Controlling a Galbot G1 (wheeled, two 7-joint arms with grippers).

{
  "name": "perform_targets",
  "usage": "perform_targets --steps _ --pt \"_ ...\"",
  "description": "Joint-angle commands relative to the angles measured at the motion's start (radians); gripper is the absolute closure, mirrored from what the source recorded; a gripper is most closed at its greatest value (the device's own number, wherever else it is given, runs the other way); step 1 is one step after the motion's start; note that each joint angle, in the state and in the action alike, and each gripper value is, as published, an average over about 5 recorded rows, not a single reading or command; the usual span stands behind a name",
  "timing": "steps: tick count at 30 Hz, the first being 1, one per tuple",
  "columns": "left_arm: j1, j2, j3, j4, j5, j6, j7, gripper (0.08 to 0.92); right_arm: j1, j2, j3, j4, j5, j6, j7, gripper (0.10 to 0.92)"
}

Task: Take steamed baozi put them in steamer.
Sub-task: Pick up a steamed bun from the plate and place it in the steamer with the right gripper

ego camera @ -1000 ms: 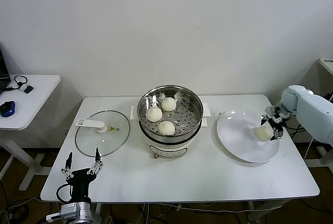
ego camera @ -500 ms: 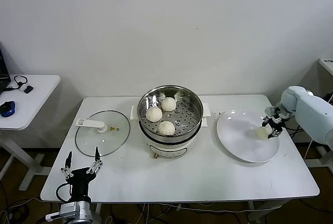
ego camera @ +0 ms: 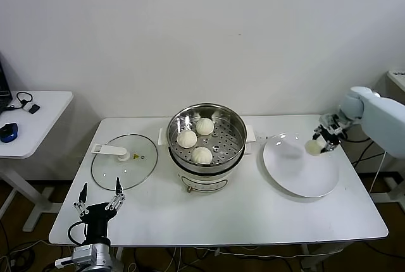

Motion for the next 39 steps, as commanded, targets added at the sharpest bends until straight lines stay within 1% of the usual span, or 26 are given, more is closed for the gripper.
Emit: perform_targets --steps 1,5,9,12,17,23,29,39 --pt "0.001 -0.01 0.007 -0.002 -0.004 0.005 0.001 0.177 0.441 0.024 -0.437 0.289 0.376 -0.103 0.005 0.461" --pt "-0.002 -0.008 0.013 -0.002 -0.005 0.007 0.002 0.177 0.568 0.079 -0.53 0.409 0.511 -0.189 0.036 0.457" --pt "-0.011 -0.01 0.007 -0.004 0.009 0.014 0.008 0.177 0.664 0.152 -0.576 0.487 0.648 -0.293 0.078 0.457" --pt "-0.013 -0.006 0.007 -0.006 0.012 0.019 0.015 0.177 0.719 0.22 -0.6 0.52 0.752 -0.34 0.101 0.455" --pt "-0.012 0.003 0.016 -0.009 0.016 0.02 0.02 0.177 0.726 0.325 -0.582 0.522 0.848 -0.401 0.133 0.449" --pt "-0.012 0.007 0.016 -0.015 0.014 0.023 0.026 0.177 0.639 0.382 -0.542 0.504 0.856 -0.455 0.163 0.441" --pt "-0.014 0.01 0.008 -0.011 0.01 0.026 0.029 0.177 0.541 0.369 -0.534 0.502 0.823 -0.482 0.19 0.41" --pt "-0.02 0.009 -0.001 0.003 0.007 0.025 0.028 0.177 0.422 0.377 -0.497 0.436 0.802 -0.5 0.217 0.406"
